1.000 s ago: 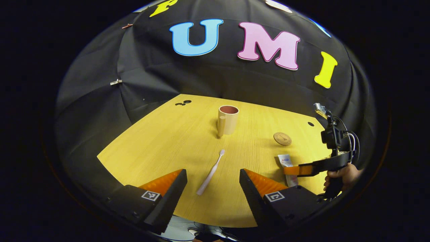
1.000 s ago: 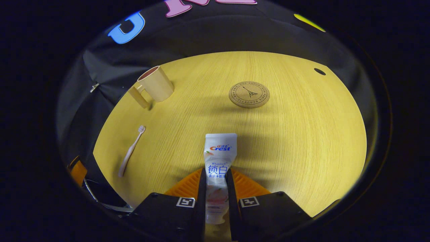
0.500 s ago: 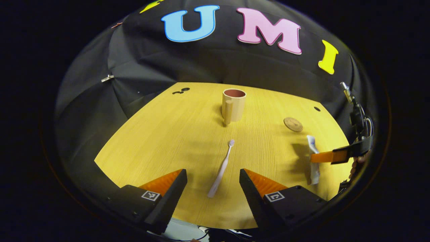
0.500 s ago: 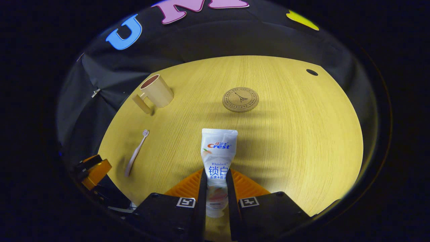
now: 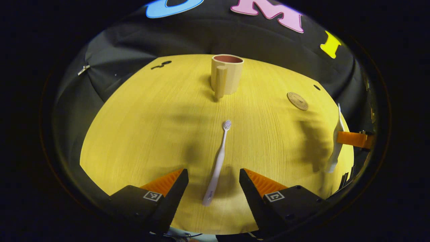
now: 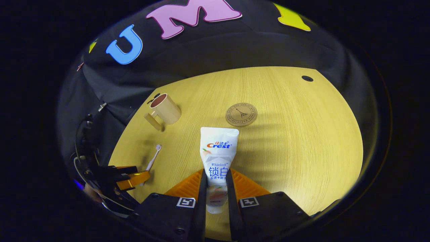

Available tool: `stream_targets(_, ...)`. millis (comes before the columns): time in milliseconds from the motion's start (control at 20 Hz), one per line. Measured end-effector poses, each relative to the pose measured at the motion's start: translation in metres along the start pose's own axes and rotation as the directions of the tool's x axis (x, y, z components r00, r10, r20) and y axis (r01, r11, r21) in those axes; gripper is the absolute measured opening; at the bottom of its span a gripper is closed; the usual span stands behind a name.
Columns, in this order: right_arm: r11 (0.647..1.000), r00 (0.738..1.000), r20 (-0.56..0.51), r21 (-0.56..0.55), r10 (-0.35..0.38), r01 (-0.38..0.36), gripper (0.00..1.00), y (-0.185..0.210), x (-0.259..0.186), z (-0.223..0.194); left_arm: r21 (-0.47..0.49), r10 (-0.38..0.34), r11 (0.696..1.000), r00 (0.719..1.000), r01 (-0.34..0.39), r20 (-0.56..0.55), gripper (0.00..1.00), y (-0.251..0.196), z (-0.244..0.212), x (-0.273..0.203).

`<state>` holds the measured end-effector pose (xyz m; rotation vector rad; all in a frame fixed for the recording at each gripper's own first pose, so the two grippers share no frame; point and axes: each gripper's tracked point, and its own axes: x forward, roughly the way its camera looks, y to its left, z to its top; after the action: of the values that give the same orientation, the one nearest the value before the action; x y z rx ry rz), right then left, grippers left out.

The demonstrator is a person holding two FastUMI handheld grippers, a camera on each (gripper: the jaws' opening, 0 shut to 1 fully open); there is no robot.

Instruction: Put the toothbrush and toothpaste on the desktop into the cup, then pick up the cup and place it on the coaster on the desktop.

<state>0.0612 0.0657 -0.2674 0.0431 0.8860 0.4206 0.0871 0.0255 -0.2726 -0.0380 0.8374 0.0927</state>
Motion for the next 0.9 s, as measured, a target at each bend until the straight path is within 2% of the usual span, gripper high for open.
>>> stream_targets(50, 1.000, 1.000, 0.007, 0.006, 0.005, -0.005, 0.30, 0.000, -0.001, 0.001, -0.005, 0.006, 1.000, 1.000, -0.006, -0.023, 0.94, 0.004, -0.001, 0.005)
stream_targets(100, 1.000, 1.000, 0.015, 0.013, 0.009, -0.009, 0.33, 0.000, -0.002, 0.002, -0.008, 0.016, 1.000, 0.999, -0.016, -0.043, 0.93, 0.008, -0.004, 0.008)
stream_targets(200, 1.000, 1.000, 0.025, 0.021, 0.012, -0.013, 0.33, 0.000, -0.006, 0.005, 0.018, 0.025, 1.000, 0.999, -0.025, -0.044, 0.88, 0.011, 0.000, 0.011)
stream_targets(250, 1.000, 0.999, 0.031, 0.021, 0.016, -0.017, 0.33, 0.001, -0.007, 0.006, 0.034, 0.029, 0.999, 0.998, -0.027, -0.055, 0.82, 0.012, -0.001, 0.011)
stream_targets(400, 1.000, 0.998, 0.053, 0.011, 0.024, -0.024, 0.32, 0.001, -0.014, 0.012, 0.088, 0.013, 0.996, 0.994, -0.003, -0.107, 0.78, 0.007, -0.002, 0.015)
stream_targets(450, 1.000, 0.998, 0.060, 0.010, 0.028, -0.029, 0.32, 0.002, -0.015, 0.014, 0.106, 0.001, 0.994, 0.994, 0.011, -0.113, 0.63, 0.003, 0.000, 0.014)
stream_targets(500, 0.999, 0.997, 0.066, 0.011, 0.034, -0.035, 0.32, 0.003, -0.017, 0.016, 0.121, 0.000, 0.992, 0.992, 0.015, -0.125, 0.64, 0.000, -0.001, 0.014)
stream_targets(550, 0.999, 0.997, 0.072, 0.013, 0.039, -0.040, 0.33, 0.005, -0.018, 0.018, 0.131, -0.007, 0.991, 0.991, 0.024, -0.130, 0.38, -0.004, 0.001, 0.016)
stream_targets(600, 0.999, 0.996, 0.078, 0.013, 0.043, -0.045, 0.33, 0.006, -0.020, 0.021, 0.140, -0.004, 0.990, 0.991, 0.023, -0.136, 0.36, -0.007, 0.001, 0.017)
stream_targets(650, 0.999, 0.995, 0.088, 0.009, 0.046, -0.047, 0.33, 0.008, -0.022, 0.024, 0.144, 0.000, 0.989, 0.990, 0.021, -0.142, 0.23, -0.009, 0.000, 0.016)
stream_targets(700, 0.999, 0.994, 0.097, 0.004, 0.047, -0.048, 0.33, 0.009, -0.023, 0.029, 0.152, 0.011, 0.988, 0.989, 0.012, -0.147, 0.18, -0.009, 0.000, 0.017)
stream_targets(750, 0.999, 0.993, 0.108, -0.005, 0.049, -0.049, 0.33, 0.010, -0.025, 0.033, 0.158, 0.015, 0.987, 0.989, 0.008, -0.146, 0.06, -0.009, 0.002, 0.016)
stream_targets(800, 0.999, 0.992, 0.118, -0.015, 0.052, -0.050, 0.32, 0.011, -0.026, 0.038, 0.156, 0.013, 0.988, 0.990, 0.009, -0.142, 0.10, -0.010, 0.003, 0.016)
stream_targets(900, 0.998, 0.988, 0.139, -0.031, 0.060, -0.057, 0.33, 0.017, -0.030, 0.049, 0.137, -0.005, 0.990, 0.991, 0.023, -0.132, 0.07, -0.011, 0.002, 0.015)
